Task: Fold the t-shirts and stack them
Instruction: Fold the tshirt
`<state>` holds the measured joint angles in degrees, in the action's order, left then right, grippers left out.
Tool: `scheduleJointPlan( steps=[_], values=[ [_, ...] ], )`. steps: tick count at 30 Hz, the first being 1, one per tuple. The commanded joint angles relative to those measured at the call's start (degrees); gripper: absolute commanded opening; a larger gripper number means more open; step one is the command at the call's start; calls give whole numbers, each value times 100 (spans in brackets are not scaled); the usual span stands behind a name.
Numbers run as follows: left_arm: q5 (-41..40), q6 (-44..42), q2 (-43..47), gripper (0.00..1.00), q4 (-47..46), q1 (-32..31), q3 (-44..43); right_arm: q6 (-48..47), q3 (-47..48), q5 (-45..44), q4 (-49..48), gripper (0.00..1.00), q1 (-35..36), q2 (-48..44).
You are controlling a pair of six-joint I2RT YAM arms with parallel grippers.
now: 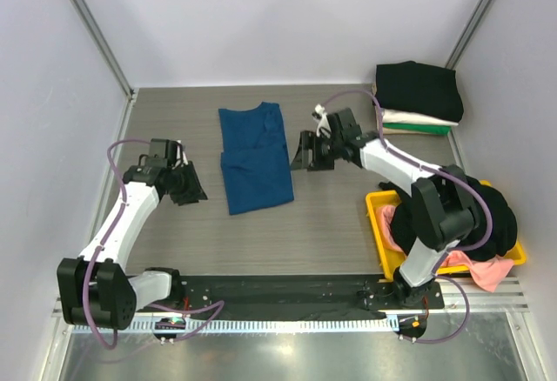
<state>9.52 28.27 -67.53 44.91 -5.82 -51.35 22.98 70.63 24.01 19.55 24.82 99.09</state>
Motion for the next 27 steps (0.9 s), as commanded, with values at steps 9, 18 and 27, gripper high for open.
scheduleJointPlan(
  steps=[9, 18, 27],
  values=[
    [-354, 64, 222, 31, -158, -384, 20, 1120, -1912, 1290, -2763, 70, 75, 136],
    [-381, 73, 152, 31, -140, -437, 20, 1436, -2255, 1141, -3457, 52, 454, 699],
    [-189, 1098, 389, 32, -462, -709, 440, 1911, -3590, 904, -4363, 1, 480, -73]
  ],
)
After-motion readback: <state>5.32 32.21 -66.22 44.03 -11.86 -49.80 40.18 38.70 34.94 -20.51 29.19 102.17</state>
